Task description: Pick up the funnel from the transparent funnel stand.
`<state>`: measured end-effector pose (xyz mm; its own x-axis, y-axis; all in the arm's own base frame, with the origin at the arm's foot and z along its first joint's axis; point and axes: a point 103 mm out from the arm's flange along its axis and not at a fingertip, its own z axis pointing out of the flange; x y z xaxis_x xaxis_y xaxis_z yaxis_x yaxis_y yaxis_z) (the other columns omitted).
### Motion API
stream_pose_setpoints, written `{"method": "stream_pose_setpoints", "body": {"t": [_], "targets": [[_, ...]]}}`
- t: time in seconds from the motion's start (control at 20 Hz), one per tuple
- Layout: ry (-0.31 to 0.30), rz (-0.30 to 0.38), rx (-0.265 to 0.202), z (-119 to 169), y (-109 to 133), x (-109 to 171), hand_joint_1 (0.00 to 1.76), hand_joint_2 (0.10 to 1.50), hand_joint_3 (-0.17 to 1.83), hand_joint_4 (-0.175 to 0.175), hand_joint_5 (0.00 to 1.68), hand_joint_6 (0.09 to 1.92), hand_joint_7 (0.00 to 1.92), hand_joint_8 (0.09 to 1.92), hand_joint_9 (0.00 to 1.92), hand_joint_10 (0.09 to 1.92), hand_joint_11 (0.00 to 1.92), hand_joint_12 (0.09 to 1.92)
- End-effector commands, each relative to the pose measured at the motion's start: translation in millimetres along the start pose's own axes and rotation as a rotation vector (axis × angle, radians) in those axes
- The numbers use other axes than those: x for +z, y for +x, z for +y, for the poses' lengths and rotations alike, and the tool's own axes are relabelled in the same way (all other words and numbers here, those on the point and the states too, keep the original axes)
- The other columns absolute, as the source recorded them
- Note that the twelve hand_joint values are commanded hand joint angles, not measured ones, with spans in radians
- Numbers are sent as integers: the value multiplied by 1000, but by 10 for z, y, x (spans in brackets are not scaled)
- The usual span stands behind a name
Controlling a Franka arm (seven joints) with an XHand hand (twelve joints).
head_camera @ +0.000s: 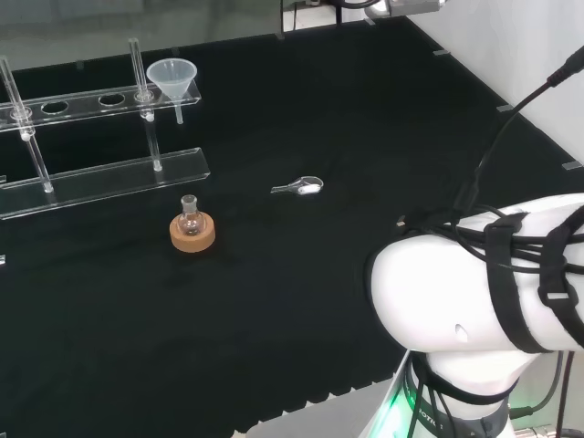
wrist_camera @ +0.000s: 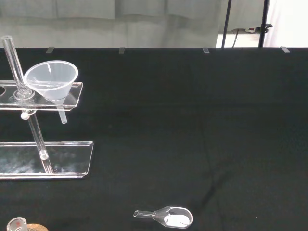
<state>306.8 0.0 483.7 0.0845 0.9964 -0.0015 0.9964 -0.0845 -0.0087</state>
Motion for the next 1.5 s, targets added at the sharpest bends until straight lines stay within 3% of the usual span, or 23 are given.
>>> {"method": "stream_pose_setpoints", "body": {"t": [0.05,0.2,0.25,0.5,1.0,1.5], "targets": [[-20,-10,-6,-32,4,18,194,476,345,75,0,87,0,87,0,87,0,499],[-40,-14,-25,-42,6,51,192,544,164,72,0,87,0,87,0,87,0,121],[-49,-24,-32,-29,15,55,185,546,140,72,0,87,0,87,0,87,0,87],[-80,-74,-94,171,166,69,177,544,109,68,0,87,0,87,0,87,0,87],[-139,-39,-212,914,419,261,236,564,102,62,0,87,0,87,0,87,0,87],[-133,-23,-266,1713,521,593,292,583,94,50,0,87,0,87,0,87,0,87]]}}
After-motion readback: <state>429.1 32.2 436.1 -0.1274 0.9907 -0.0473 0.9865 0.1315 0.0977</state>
